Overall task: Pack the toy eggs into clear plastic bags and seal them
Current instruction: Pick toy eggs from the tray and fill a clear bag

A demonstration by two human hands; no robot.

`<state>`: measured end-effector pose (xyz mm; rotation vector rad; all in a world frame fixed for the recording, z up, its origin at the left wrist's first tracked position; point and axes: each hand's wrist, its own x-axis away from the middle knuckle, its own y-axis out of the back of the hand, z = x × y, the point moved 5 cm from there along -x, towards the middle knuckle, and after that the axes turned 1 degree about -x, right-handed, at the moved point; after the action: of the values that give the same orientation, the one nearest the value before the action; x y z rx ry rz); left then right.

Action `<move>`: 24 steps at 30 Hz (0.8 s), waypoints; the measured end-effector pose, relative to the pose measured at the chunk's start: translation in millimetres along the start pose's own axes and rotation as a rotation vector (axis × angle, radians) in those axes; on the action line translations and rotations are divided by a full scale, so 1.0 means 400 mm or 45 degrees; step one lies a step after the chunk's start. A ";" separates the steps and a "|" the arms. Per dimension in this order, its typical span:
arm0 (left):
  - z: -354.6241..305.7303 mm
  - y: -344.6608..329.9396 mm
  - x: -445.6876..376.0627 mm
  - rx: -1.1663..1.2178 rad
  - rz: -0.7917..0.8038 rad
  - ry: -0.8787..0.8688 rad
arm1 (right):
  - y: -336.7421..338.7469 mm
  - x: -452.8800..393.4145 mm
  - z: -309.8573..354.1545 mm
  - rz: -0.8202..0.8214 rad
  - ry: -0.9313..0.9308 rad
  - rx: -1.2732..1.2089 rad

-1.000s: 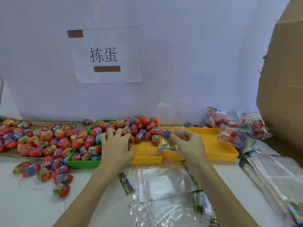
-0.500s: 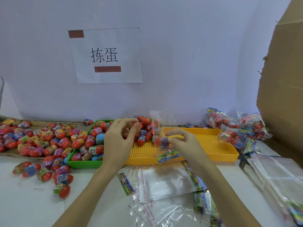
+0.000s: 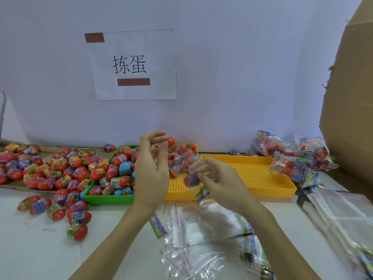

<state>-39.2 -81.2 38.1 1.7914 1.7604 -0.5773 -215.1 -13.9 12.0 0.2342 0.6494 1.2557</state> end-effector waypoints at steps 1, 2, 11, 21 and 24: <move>0.004 -0.001 0.000 -0.019 -0.006 -0.005 | 0.001 0.000 0.000 -0.003 0.010 0.010; 0.009 -0.001 0.000 -0.030 -0.008 -0.003 | 0.001 0.000 -0.001 -0.006 0.017 0.017; 0.027 0.005 -0.004 -0.012 -0.064 0.116 | 0.004 -0.002 0.004 -0.066 0.077 0.012; 0.022 -0.025 0.007 0.037 0.200 0.140 | 0.002 -0.005 0.011 -0.129 0.128 0.066; 0.015 -0.026 0.009 0.007 0.247 0.083 | 0.008 -0.004 0.016 -0.161 0.136 0.042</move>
<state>-49.0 -82.6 30.3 1.9769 1.6039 -0.4491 -214.5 -13.4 19.2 0.1516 0.7661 1.1426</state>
